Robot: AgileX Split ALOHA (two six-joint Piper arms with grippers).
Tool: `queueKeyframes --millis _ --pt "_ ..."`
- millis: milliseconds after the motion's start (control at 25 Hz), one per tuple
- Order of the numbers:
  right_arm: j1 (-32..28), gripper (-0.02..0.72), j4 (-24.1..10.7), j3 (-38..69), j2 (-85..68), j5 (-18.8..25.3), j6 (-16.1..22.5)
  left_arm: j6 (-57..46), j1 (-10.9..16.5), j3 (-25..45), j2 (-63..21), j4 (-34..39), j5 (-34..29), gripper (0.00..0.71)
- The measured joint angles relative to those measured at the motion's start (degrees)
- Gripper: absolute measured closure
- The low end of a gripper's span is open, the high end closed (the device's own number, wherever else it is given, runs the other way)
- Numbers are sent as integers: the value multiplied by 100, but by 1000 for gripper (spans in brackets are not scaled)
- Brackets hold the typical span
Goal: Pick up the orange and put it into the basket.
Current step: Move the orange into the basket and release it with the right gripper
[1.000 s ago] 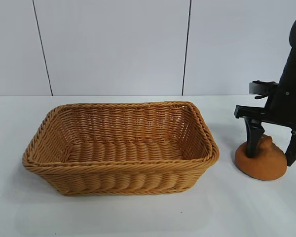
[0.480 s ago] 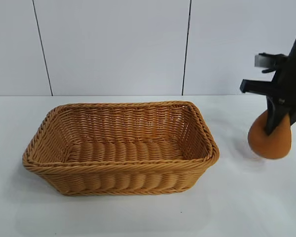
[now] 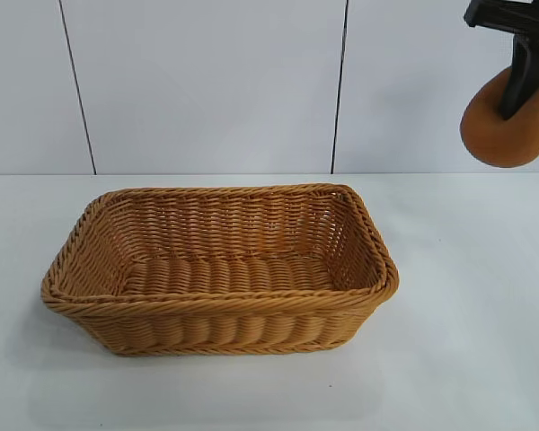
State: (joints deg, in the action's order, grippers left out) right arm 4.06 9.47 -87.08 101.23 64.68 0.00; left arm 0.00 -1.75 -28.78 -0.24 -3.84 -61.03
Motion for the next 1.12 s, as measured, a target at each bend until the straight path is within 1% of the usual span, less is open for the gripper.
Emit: queueKeyframes --millis 80,160,240,520,720,880,1120 --pt "106 662 74 0 0 28 0 0 0 0 0 0 0 119" --pt "361 662 121 0 0 -23 0 0 0 0 0 0 0 119" --pt "746 662 160 0 0 -155 0 0 0 0 0 0 0 119" --pt "2278 662 248 0 0 -908 368 0 0 0 0 0 0 119" --pt "3082 662 288 0 224 -1414 611 0 0 0 0 0 0 119" --pt "3366 662 283 0 693 -1781 638 0 0 0 0 0 0 119" --pt "3398 662 257 0 1627 -2478 659 0 0 0 0 0 0 119"
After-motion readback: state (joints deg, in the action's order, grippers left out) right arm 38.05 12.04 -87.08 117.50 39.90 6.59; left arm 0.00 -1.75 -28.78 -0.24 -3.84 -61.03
